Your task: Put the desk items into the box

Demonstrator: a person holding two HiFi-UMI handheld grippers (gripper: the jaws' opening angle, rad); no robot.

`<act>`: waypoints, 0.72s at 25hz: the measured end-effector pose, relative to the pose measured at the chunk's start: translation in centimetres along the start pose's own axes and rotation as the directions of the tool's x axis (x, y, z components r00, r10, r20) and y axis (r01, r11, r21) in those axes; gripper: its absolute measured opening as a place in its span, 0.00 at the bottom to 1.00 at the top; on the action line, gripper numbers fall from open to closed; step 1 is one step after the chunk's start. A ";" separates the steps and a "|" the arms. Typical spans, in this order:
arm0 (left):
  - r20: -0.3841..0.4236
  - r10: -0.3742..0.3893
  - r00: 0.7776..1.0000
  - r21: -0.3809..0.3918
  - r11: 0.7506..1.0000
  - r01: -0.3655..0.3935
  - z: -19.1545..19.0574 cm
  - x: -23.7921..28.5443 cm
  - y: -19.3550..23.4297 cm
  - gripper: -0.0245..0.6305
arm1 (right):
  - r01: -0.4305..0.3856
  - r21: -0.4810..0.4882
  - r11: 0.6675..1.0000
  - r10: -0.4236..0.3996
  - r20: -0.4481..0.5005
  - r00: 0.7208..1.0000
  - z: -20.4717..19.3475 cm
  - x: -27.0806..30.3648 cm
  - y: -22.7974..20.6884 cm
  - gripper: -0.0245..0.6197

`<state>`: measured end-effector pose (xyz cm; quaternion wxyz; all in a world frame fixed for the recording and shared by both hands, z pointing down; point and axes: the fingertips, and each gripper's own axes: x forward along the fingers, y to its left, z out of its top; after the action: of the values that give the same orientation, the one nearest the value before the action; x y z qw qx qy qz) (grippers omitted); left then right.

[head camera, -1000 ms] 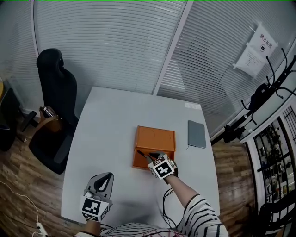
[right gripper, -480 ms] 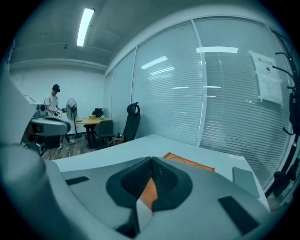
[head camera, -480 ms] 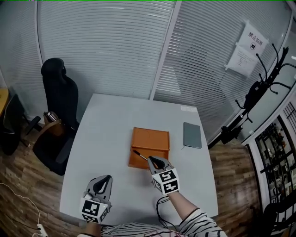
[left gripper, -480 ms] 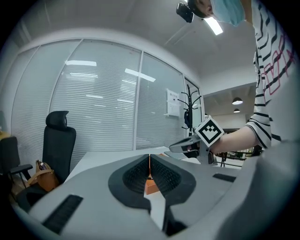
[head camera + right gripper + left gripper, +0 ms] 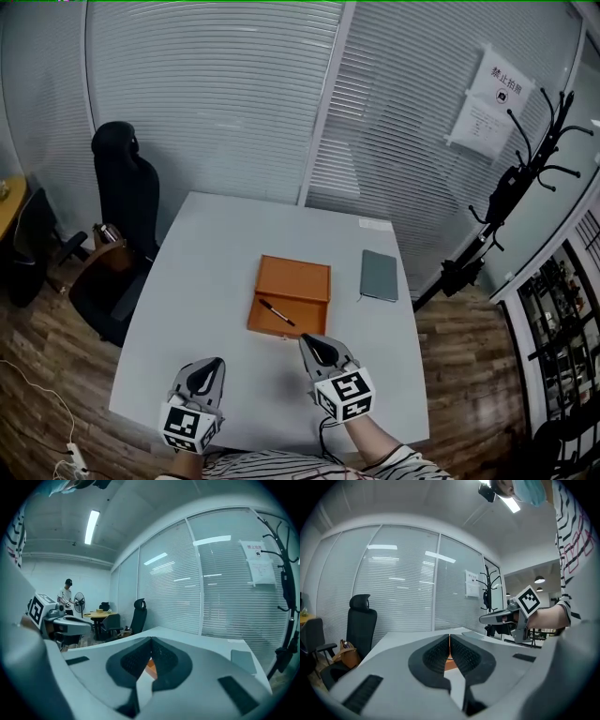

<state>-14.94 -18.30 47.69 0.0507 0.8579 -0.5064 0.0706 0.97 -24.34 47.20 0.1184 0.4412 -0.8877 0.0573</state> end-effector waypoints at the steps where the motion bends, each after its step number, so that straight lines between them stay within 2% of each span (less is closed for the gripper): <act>1: -0.001 0.007 1.000 0.001 1.000 -0.007 -0.1 -0.3 -0.5 0.08 | -0.004 0.011 1.000 0.004 0.010 1.000 -0.1 -0.8 0.1 0.08; 6: -0.006 0.044 0.999 -0.001 0.999 -0.044 -0.6 -1.5 -2.8 0.08 | -0.034 0.057 0.998 0.032 0.032 0.999 -1.0 -4.0 0.6 0.08; 18: -0.025 0.105 0.994 -0.018 0.994 -0.106 -2.3 -3.6 -7.6 0.08 | -0.073 0.049 0.996 0.072 0.007 0.997 -4.1 -9.0 0.5 0.08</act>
<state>-10.20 -11.17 49.16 0.0613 0.8286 -0.5510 0.0784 6.49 -16.22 48.85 0.1032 0.4116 -0.9018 0.0822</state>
